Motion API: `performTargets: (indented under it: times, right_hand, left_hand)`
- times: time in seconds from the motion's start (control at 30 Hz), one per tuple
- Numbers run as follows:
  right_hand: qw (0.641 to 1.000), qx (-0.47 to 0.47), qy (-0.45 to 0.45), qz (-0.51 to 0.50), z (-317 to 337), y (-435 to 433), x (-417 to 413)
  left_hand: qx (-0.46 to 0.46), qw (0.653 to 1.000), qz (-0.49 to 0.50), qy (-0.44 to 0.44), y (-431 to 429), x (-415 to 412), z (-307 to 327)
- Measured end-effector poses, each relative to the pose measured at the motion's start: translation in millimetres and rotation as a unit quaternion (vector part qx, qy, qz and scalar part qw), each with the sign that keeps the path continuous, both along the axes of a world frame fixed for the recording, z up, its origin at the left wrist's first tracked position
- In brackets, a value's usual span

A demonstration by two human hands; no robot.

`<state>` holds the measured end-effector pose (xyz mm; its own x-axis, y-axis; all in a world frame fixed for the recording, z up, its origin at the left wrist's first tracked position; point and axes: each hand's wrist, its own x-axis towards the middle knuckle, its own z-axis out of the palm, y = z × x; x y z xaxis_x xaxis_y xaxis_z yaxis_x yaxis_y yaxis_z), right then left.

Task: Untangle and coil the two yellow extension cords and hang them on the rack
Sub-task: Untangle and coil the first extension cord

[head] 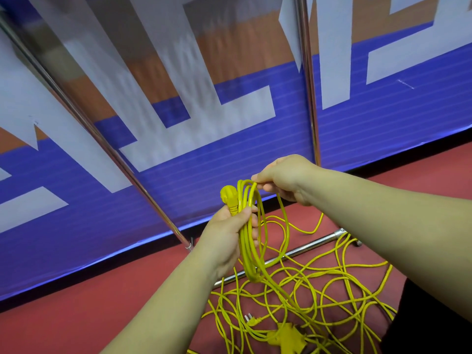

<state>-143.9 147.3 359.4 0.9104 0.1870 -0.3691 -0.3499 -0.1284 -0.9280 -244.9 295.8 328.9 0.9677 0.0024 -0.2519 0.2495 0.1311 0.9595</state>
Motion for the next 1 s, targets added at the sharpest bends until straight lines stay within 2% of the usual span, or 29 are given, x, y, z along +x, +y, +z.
performTargets:
  times: [0.2,0.37,0.5,0.8,1.0]
  right_hand:
    - [0.996,0.005,-0.077,0.032,-12.1,0.5,-13.1]
    - [0.975,-0.002,-0.041,0.217,-41.8,21.5,-43.3]
    - [0.956,0.003,-0.037,0.293,-55.3,34.4,-60.4]
    - [0.926,-0.031,-0.059,0.371,-72.9,46.3,-79.5]
    - [0.921,-0.028,-0.059,0.384,-77.2,48.6,-85.3]
  left_hand:
    - [-0.077,0.994,0.067,-0.047,21.9,6.9,27.9]
    - [-0.145,0.978,0.125,-0.088,57.5,10.7,49.5]
    - [-0.172,0.968,0.149,-0.110,74.2,9.4,55.9]
    - [-0.200,0.954,0.181,-0.129,91.1,5.2,60.6]
    - [-0.210,0.949,0.206,-0.116,99.4,5.4,59.2]
